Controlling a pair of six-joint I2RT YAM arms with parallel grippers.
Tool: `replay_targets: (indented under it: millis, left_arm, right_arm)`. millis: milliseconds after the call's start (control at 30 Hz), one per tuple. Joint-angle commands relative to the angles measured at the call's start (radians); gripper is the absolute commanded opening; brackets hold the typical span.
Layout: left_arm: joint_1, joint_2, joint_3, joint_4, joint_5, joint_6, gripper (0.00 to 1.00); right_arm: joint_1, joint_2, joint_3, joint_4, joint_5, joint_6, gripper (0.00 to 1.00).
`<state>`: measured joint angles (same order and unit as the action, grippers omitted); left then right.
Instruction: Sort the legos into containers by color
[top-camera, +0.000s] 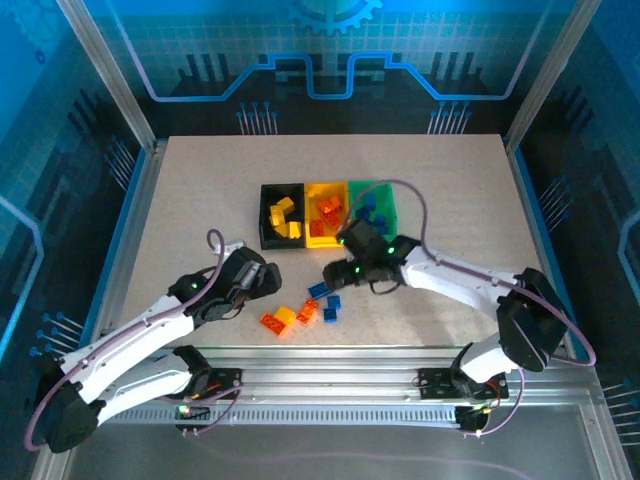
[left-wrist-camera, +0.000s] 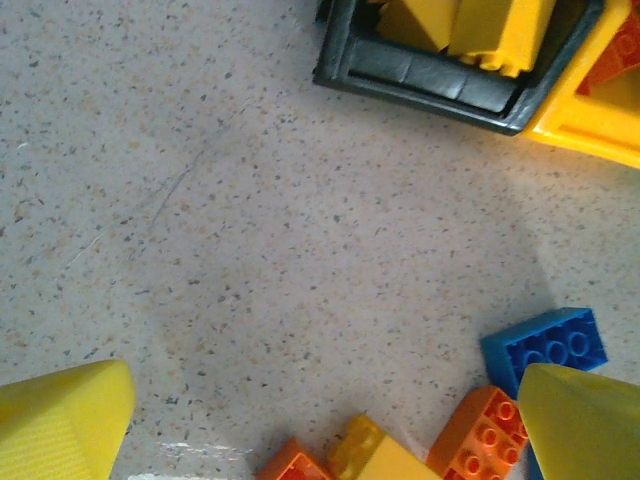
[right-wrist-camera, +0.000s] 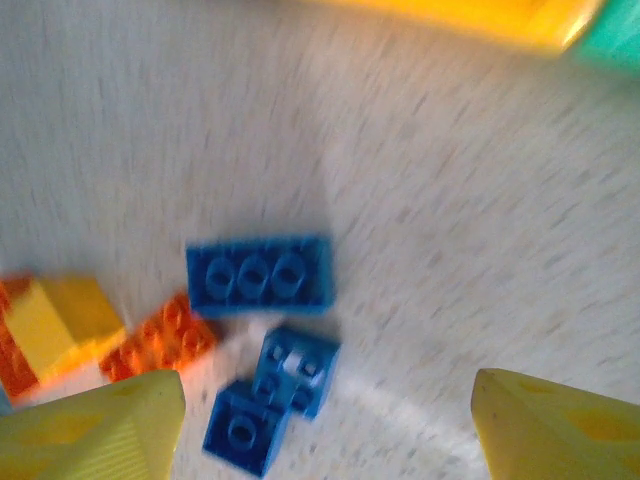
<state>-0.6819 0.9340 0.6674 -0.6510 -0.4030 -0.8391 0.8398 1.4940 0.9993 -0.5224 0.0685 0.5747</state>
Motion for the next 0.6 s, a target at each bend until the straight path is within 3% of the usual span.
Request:
replay_targets:
  millis: [0,267,567]
  left_arm:
    - [0.011,-0.003,-0.023,0.008,0.013,-0.015,0.99]
    - [0.019,-0.015,-0.039,-0.015,0.015,-0.019,0.99]
    - [0.024,-0.015,-0.048,-0.004,0.019,-0.025,0.99]
  right_arm:
    - [0.086,0.044,-0.037,0.025,-0.03,-0.005,0.77]
    - [0.177,0.135,-0.046,0.061,-0.034,0.053,0.76]
    - [0.177,0.206,-0.013,0.004,0.002,0.065,0.61]
